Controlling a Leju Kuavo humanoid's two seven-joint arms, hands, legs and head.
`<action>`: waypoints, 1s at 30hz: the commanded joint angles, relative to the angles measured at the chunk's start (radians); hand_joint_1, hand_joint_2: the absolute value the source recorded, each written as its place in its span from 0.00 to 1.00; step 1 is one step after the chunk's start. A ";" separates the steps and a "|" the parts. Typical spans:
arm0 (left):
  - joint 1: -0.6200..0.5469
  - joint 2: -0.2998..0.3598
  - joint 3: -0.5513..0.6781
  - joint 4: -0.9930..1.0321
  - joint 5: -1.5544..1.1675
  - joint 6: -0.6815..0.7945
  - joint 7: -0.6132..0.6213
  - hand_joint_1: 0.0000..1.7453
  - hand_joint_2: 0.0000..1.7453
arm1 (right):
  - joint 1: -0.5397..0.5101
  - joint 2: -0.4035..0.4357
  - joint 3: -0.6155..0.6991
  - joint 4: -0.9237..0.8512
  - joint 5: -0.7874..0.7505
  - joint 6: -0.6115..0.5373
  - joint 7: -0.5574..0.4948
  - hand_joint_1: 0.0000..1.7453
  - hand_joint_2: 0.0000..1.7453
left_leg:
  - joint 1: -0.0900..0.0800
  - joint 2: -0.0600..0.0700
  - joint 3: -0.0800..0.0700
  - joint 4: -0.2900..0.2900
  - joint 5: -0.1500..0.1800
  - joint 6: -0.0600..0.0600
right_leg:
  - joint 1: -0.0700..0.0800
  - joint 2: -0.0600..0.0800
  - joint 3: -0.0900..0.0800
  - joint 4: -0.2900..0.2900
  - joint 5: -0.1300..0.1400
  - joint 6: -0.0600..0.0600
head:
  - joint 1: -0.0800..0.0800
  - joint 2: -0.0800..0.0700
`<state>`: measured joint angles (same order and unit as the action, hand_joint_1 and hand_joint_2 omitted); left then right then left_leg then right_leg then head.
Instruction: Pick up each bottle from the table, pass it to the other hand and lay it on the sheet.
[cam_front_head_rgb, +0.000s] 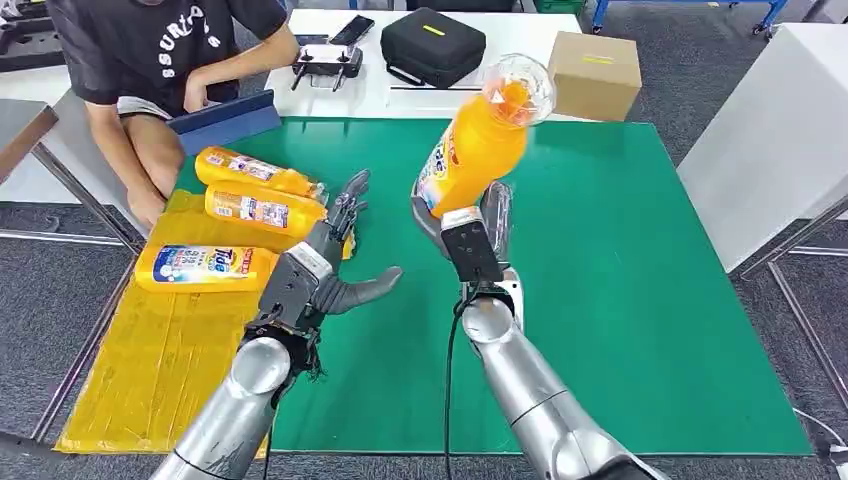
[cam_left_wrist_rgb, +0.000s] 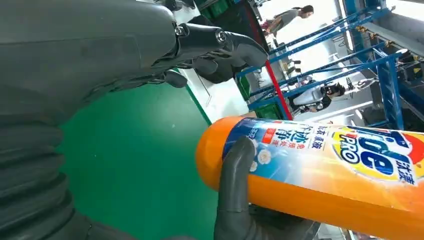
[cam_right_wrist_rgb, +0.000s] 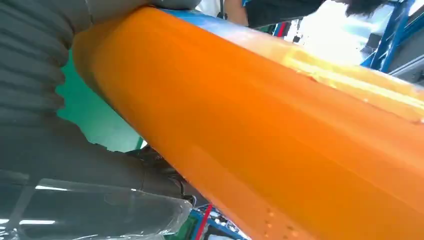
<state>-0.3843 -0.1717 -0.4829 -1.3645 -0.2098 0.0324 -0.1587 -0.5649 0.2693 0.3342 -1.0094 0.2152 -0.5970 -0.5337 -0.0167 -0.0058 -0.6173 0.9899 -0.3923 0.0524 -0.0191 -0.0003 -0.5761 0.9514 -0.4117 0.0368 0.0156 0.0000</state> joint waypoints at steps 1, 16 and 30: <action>-0.033 0.024 0.011 0.067 -0.001 -0.004 0.002 0.00 1.00 | 0.001 0.003 0.089 -0.001 0.038 0.097 0.028 1.00 1.00 | 0.001 0.001 0.005 0.000 -0.002 -0.004 | 0.001 0.001 0.005 0.000 -0.002 -0.003 | 0.000 0.000; -0.015 0.026 0.017 0.061 0.002 0.011 -0.011 0.00 1.00 | 0.033 -0.004 0.207 0.053 0.107 0.140 0.088 1.00 1.00 | 0.001 0.002 0.006 -0.001 -0.002 -0.004 | 0.000 0.001 0.006 -0.001 -0.002 -0.002 | 0.000 0.000; 0.002 0.025 0.027 0.057 -0.004 0.024 -0.011 0.00 1.00 | 0.062 -0.025 0.218 0.063 0.207 0.133 0.140 1.00 1.00 | 0.001 0.000 0.004 -0.001 -0.001 -0.003 | 0.000 0.000 0.004 -0.001 -0.001 -0.002 | 0.000 0.000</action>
<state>-0.3719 -0.1717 -0.4749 -1.3546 -0.2106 0.0557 -0.1701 -0.4834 0.2785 0.5097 -1.0082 0.4021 -0.4650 -0.4043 -0.0167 -0.0060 -0.6175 0.9898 -0.3923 0.0524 -0.0192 -0.0003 -0.5761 0.9514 -0.4118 0.0368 0.0156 0.0000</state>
